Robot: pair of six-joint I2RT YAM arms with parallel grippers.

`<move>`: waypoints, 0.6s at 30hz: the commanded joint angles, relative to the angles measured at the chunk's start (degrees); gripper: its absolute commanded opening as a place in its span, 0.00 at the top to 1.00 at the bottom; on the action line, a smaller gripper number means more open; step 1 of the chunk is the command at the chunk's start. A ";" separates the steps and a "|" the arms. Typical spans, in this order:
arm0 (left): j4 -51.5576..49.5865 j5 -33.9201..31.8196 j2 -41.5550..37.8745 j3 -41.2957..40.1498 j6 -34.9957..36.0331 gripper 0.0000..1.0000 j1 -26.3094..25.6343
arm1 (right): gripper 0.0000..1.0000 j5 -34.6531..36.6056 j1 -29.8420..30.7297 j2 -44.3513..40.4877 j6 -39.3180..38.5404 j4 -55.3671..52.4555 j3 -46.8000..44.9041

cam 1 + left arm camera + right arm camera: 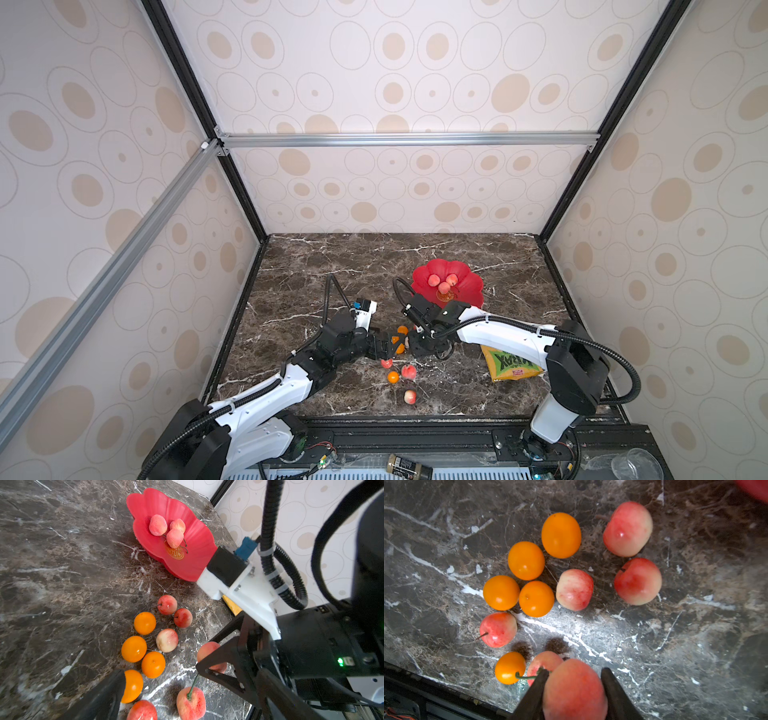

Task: Arrange fruit in a fruit bowl
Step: Pick up the fruit from the center of the table.

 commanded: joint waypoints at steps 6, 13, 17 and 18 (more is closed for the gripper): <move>4.63 0.95 4.42 5.46 2.13 0.01 -0.79 | 0.58 1.22 -2.24 -2.59 -0.96 -3.47 -0.17; 5.51 1.12 5.16 5.47 1.86 0.01 -0.76 | 0.58 0.82 -2.93 -2.24 -1.28 -3.40 -0.17; 5.58 1.04 5.40 5.56 1.95 0.01 -0.75 | 0.58 0.82 -3.43 -2.70 -1.50 -3.40 0.18; 5.71 1.17 5.58 5.64 1.95 0.01 -0.83 | 0.58 0.74 -3.70 -2.74 -1.57 -3.57 0.41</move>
